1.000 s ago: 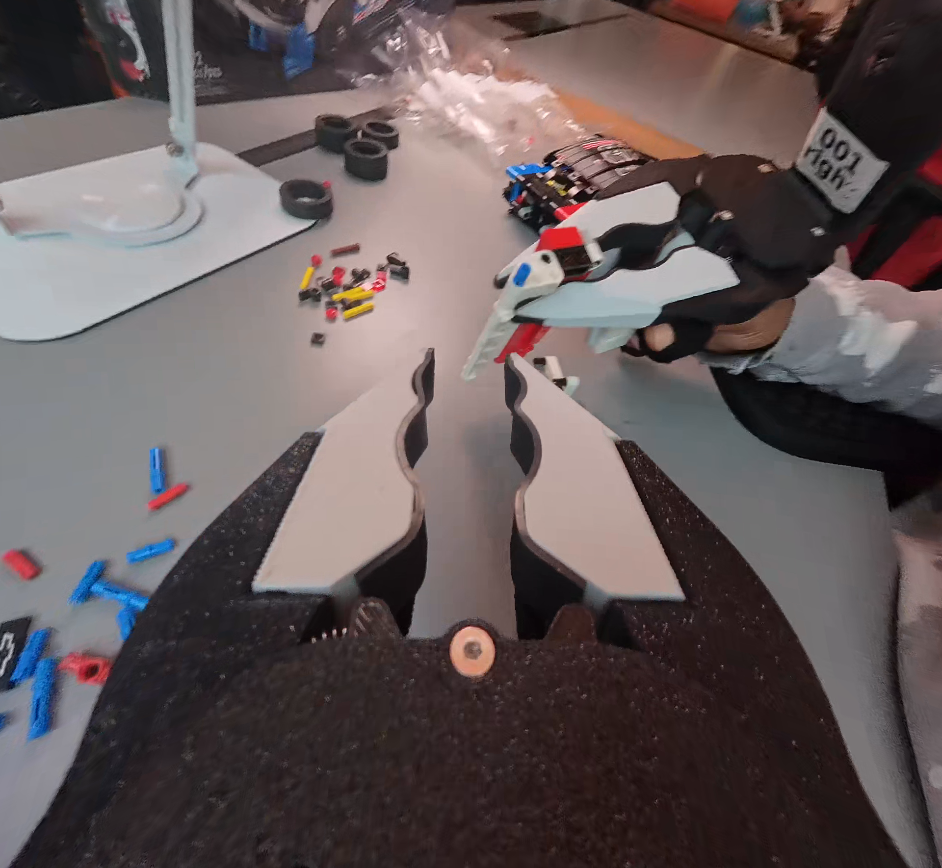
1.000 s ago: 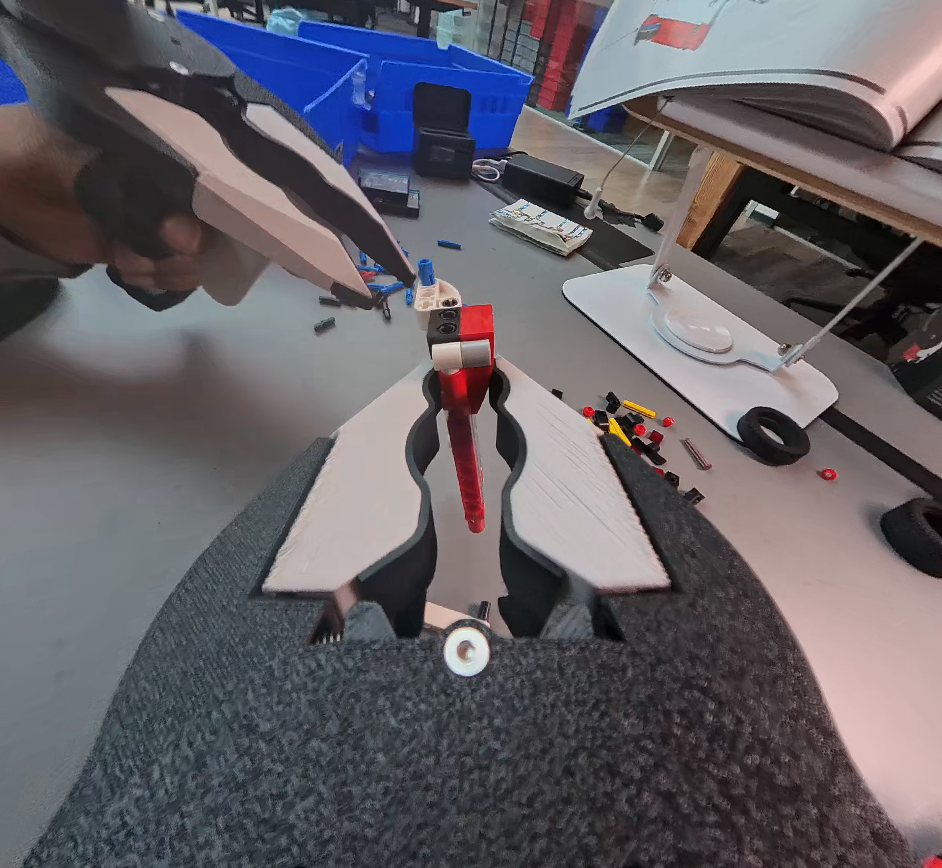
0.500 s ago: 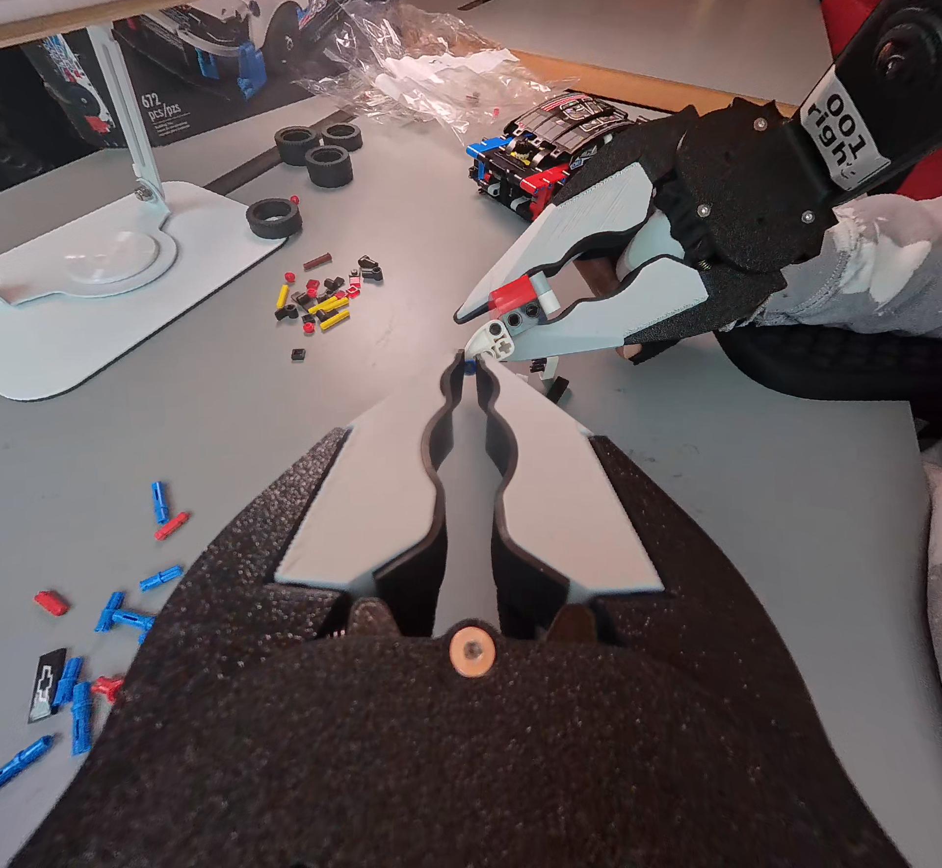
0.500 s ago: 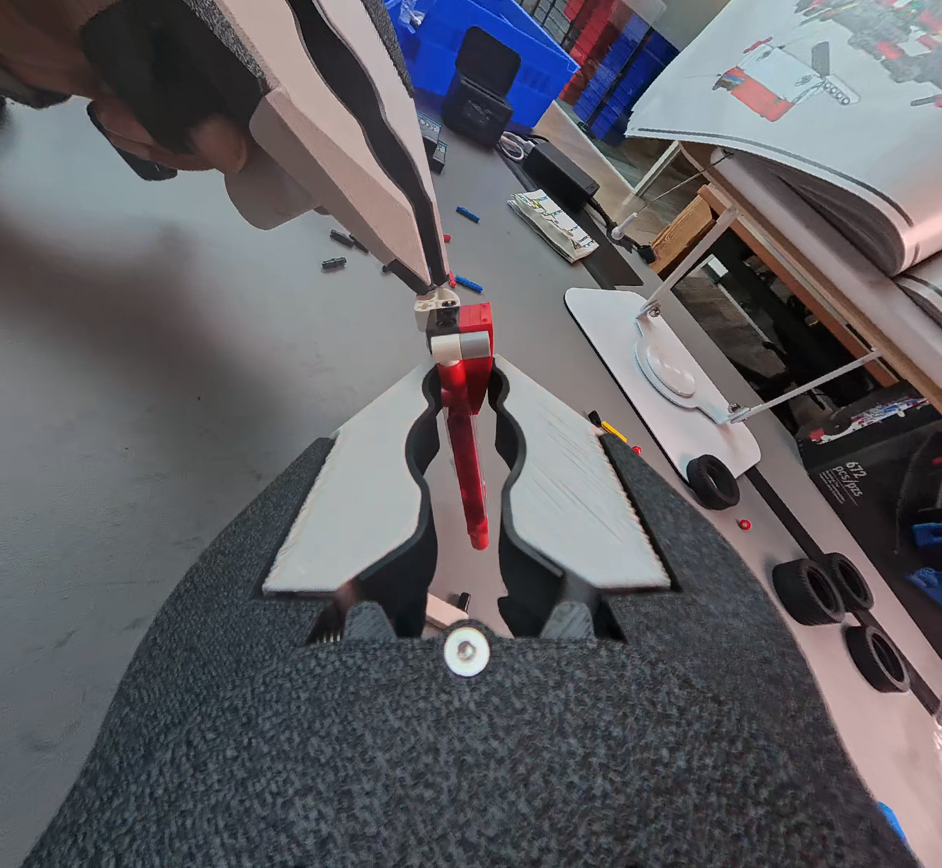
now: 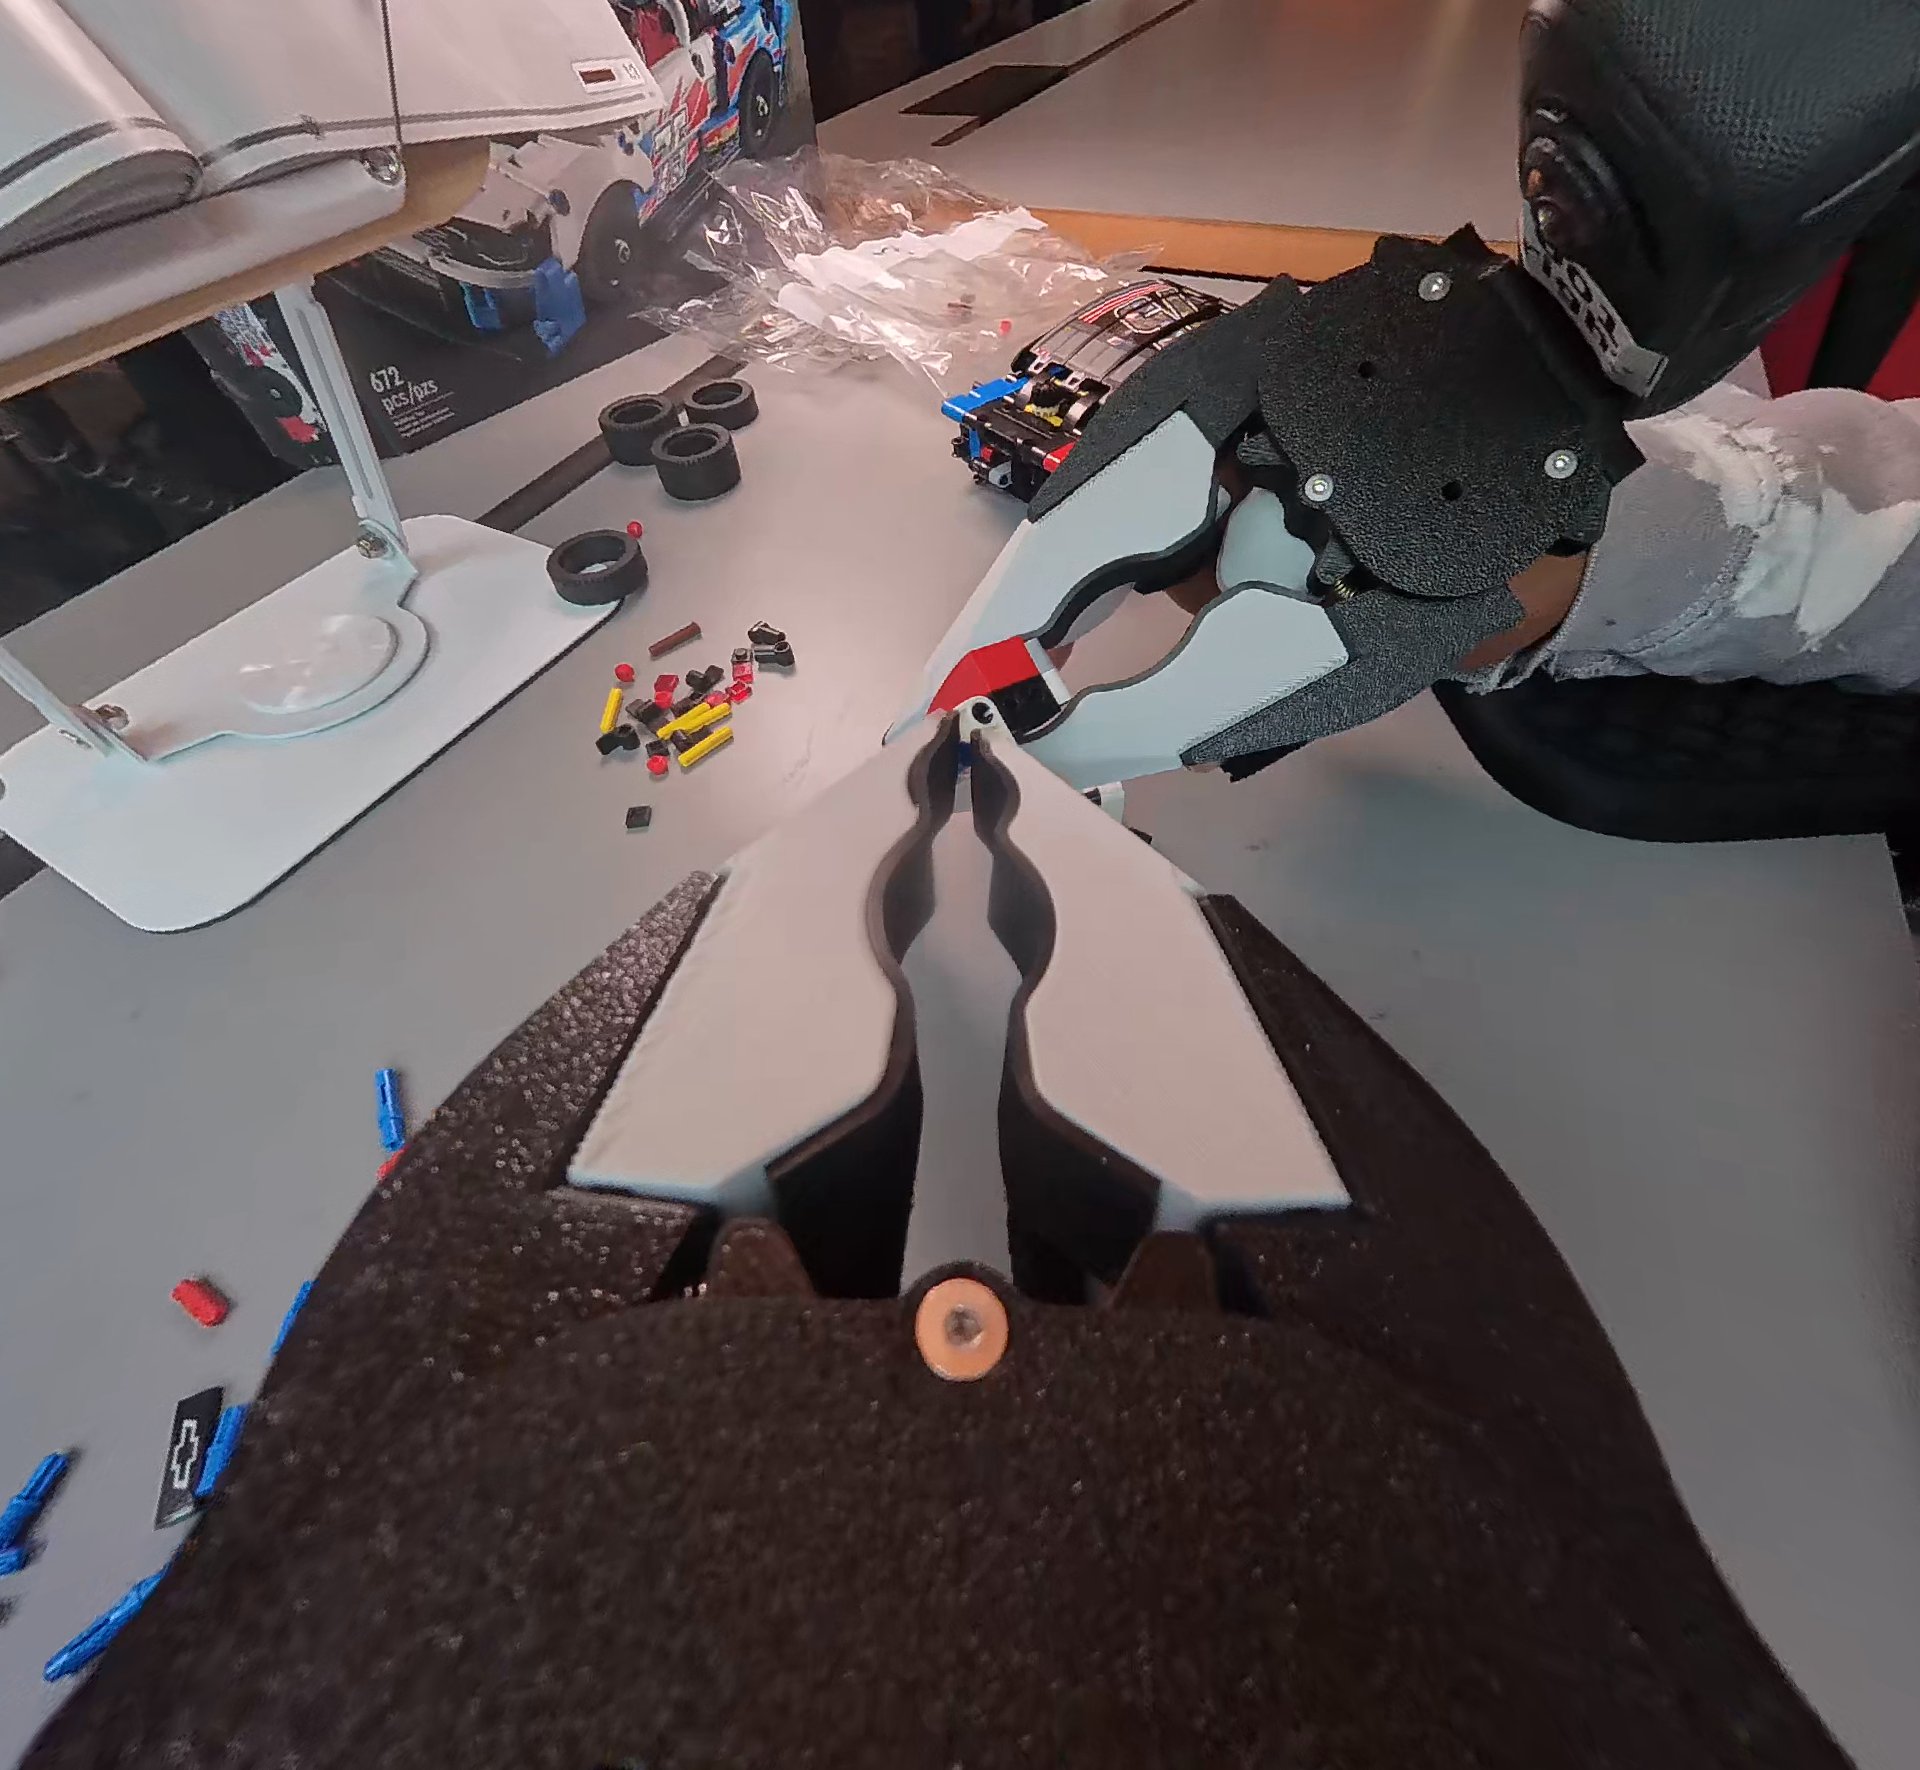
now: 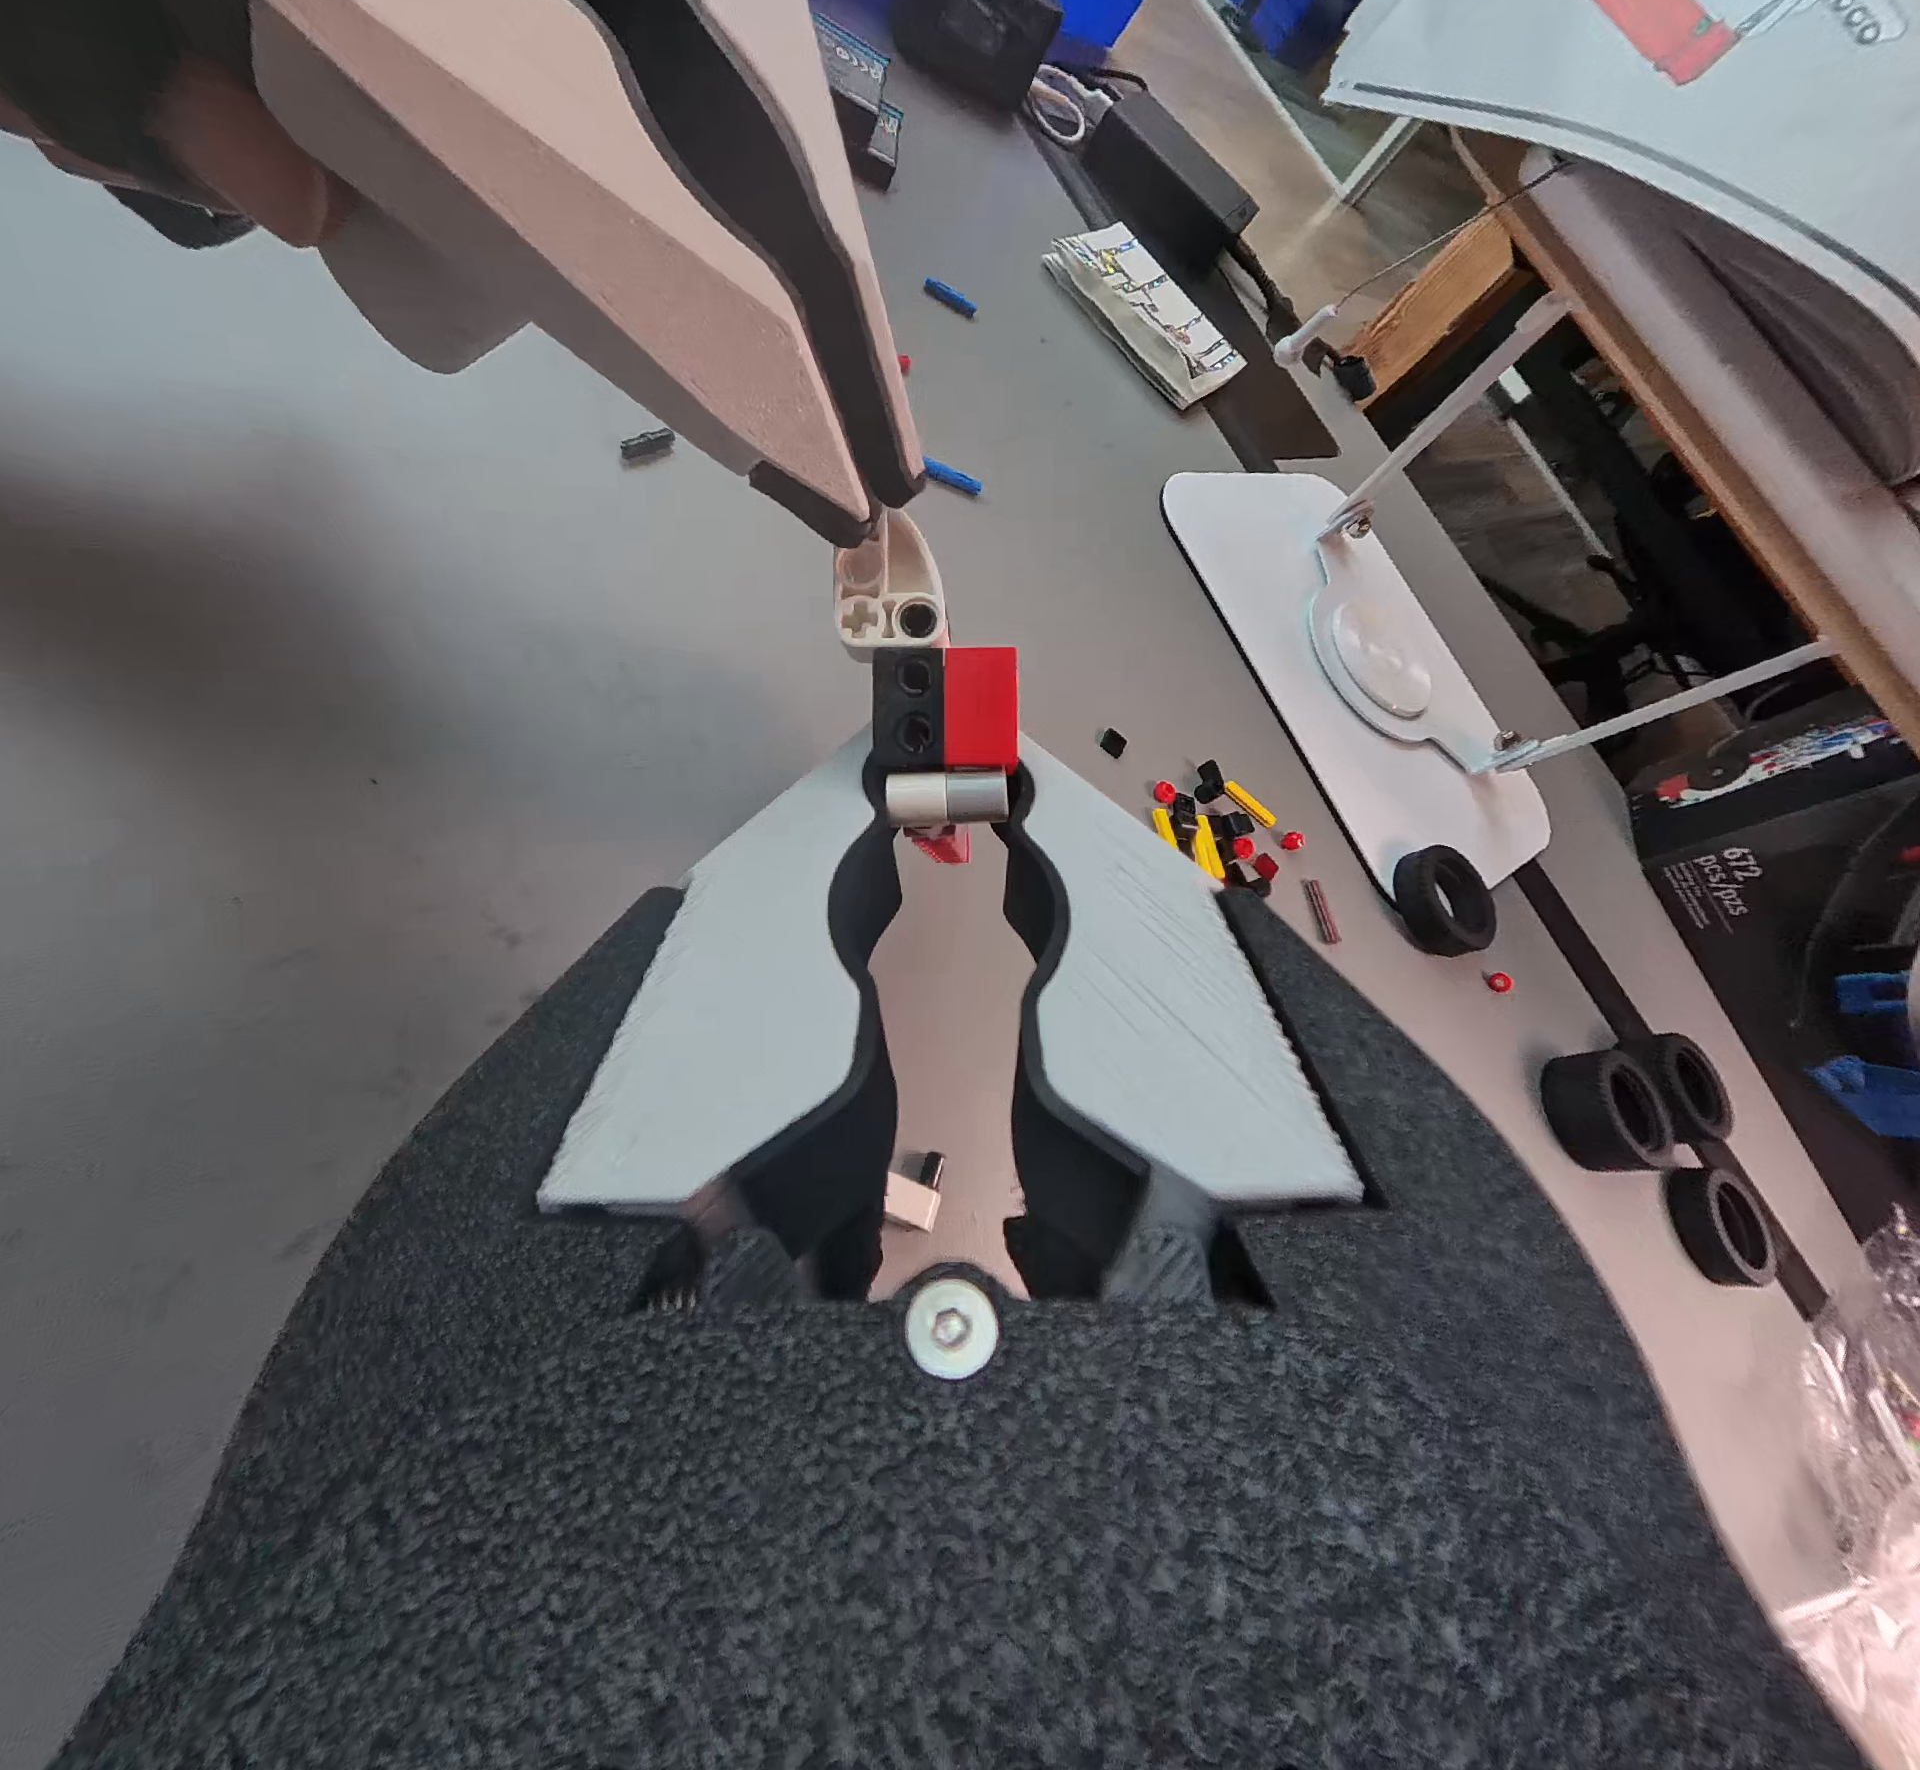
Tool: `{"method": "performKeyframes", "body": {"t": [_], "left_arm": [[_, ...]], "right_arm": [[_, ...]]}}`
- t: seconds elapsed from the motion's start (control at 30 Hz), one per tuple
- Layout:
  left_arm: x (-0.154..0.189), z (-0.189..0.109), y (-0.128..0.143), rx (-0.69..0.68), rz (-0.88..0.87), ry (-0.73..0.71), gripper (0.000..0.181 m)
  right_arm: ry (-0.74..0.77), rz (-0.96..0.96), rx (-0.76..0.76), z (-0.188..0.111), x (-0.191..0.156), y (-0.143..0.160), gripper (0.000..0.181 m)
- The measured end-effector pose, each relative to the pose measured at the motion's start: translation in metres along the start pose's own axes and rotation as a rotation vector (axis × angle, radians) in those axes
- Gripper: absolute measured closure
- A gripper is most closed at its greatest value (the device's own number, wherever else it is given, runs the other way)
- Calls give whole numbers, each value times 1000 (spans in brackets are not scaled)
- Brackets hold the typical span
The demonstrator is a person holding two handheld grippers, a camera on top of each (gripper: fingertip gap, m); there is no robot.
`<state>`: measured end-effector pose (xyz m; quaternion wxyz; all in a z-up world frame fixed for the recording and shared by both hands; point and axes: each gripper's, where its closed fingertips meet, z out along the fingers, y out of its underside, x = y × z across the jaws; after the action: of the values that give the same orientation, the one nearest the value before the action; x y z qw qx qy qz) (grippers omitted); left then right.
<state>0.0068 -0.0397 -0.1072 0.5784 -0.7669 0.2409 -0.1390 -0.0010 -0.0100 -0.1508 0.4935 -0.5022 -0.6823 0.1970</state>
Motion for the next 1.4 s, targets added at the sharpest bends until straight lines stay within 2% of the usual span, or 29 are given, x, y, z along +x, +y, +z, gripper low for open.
{"method": "performKeyframes", "body": {"t": [0.1,0.2,0.23,0.3,0.37,0.4,0.53,0.6,0.63,0.67,0.73,0.8,0.87,0.9,0.97,1.13,1.4], "left_arm": [[5,0,-4,15,12,33,181],[5,-3,-12,73,-100,101,181],[5,-5,-16,103,-150,133,181],[8,-7,-20,150,-224,184,181],[14,-4,-21,170,-259,220,181],[17,-3,-22,178,-271,236,181],[19,-5,-25,192,-277,242,181],[17,-19,-45,292,-334,280,181],[9,-27,-54,323,-345,251,181],[1,-33,-57,326,-304,203,181],[-11,-37,-49,268,-246,127,181],[-19,-30,-26,166,-263,95,181],[-14,-25,-18,159,-282,123,181],[-9,-22,-16,146,-285,145,181],[-2,-16,-14,125,-268,170,169],[12,-7,-7,70,-212,204,174],[13,-3,-6,35,-40,108,178]], "right_arm": [[-98,108,59,-3,-6,-4,167],[-148,142,260,-17,-4,-18,164],[-156,130,330,-24,-4,-26,154],[-189,132,395,-29,-8,-35,147],[-193,135,438,-31,-10,-45,150],[-189,131,447,-31,-12,-48,158],[-191,127,400,-28,-12,-46,162],[-165,91,252,-14,-13,-19,162],[-175,122,240,-11,-14,-10,162],[-198,188,276,-17,-13,-14,162],[-162,192,316,-24,-3,-27,162],[-160,169,329,-24,-2,-36,161],[-151,117,330,-23,-6,-40,161],[-148,103,325,-22,-8,-39,161],[-156,98,318,-21,-12,-38,161],[-148,75,333,-24,-16,-45,162],[-131,33,276,-23,-18,-41,162]]}}
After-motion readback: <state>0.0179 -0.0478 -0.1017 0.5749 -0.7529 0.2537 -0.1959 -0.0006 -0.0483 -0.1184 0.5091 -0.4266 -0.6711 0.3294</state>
